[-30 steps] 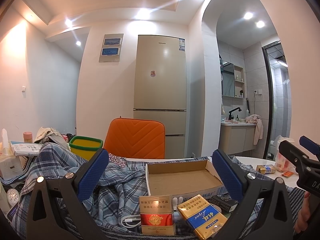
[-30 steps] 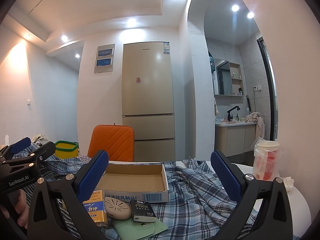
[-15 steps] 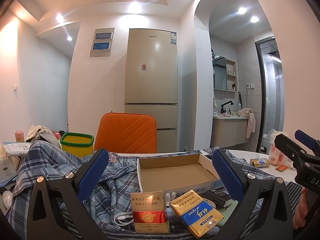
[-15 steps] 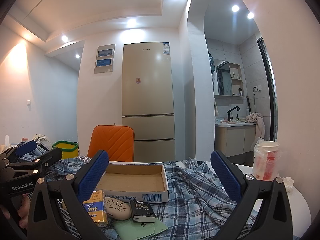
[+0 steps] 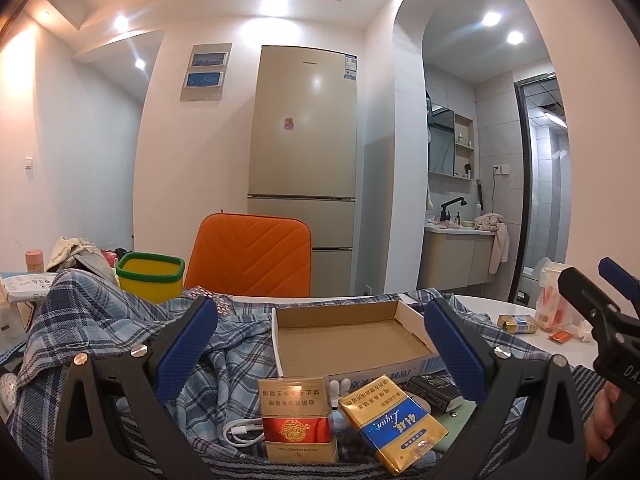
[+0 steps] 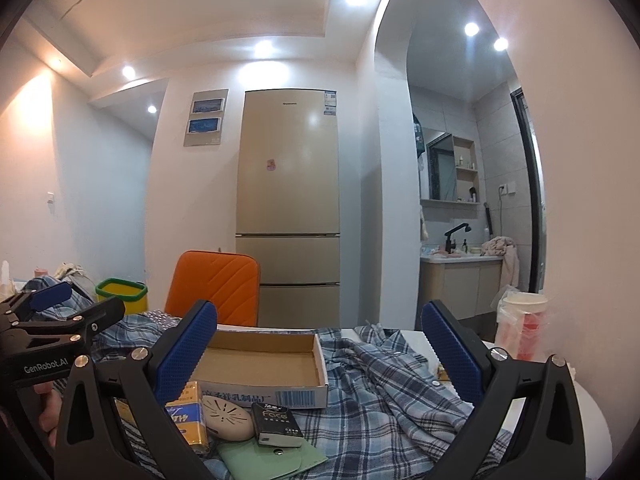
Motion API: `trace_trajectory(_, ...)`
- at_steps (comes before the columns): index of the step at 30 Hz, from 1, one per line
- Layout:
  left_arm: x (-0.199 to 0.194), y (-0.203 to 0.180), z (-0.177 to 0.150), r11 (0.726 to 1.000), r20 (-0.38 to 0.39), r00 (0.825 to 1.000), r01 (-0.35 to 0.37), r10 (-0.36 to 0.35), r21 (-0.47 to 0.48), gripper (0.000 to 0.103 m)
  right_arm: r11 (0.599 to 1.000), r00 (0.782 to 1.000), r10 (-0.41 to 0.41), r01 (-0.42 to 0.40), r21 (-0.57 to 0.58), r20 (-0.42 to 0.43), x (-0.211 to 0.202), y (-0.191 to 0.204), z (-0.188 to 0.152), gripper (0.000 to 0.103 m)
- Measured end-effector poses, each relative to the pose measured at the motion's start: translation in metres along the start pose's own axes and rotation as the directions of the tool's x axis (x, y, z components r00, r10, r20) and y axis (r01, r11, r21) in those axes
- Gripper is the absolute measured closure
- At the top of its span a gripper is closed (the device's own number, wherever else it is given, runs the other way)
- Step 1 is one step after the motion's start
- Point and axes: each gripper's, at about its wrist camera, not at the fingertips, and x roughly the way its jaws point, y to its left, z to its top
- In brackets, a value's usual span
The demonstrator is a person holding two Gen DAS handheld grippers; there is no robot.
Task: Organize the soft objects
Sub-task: 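Move the right gripper down to the gold-and-blue Liqun pack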
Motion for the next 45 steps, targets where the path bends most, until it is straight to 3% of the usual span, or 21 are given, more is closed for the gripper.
trace_trajectory(7, 0.005, 0.002, 0.007, 0.999, -0.044, 0.998, 0.034, -0.035, -0.005, 0.000, 0.999, 0.999, 0.012, -0.013, -0.034, -0.037, 0.006, 0.008, 0.005, 0.000)
trace_trajectory(12, 0.005, 0.000, 0.013, 0.999, -0.125, 0.991, 0.042, -0.038, 0.035, 0.000, 0.996, 0.996, 0.037, -0.043, -0.074, -0.076, 0.006, 0.014, 0.016, 0.000)
trace_trajectory(22, 0.007, 0.000, 0.013, 0.999, -0.188, 0.982, 0.022, -0.014, 0.039, 0.001, 0.999, 0.983, 0.049, -0.048, 0.015, -0.177, 0.030, -0.006, 0.036, 0.000)
trace_trajectory(26, 0.012, -0.004, 0.008, 0.998, -0.218, 0.976, 0.036, -0.024, 0.053, 0.014, 0.998, 0.975, 0.064, -0.058, 0.034, -0.211, 0.039, -0.005, 0.034, 0.001)
trace_trajectory(30, 0.010, -0.002, 0.006, 0.998, -0.214, 0.977, 0.032, -0.022, 0.045, 0.024, 0.997, 0.959, 0.081, -0.082, 0.010, -0.272, 0.047, 0.006, 0.029, 0.010)
trace_trajectory(37, -0.006, 0.009, 0.009, 0.997, -0.161, 0.987, 0.010, 0.004, 0.082, 0.026, 0.990, 0.941, 0.114, -0.136, -0.048, -0.319, 0.047, 0.040, 0.023, 0.010)
trace_trajectory(41, -0.009, 0.022, -0.001, 0.997, -0.196, 0.981, 0.014, 0.001, 0.075, 0.026, 0.979, 0.897, 0.135, -0.185, -0.082, -0.420, 0.058, 0.067, 0.008, 0.010)
trace_trajectory(45, -0.013, 0.035, -0.009, 0.999, -0.202, 0.979, 0.021, -0.011, 0.048, 0.026, 0.962, 0.823, 0.184, -0.264, -0.076, -0.537, 0.076, 0.088, -0.014, 0.010)
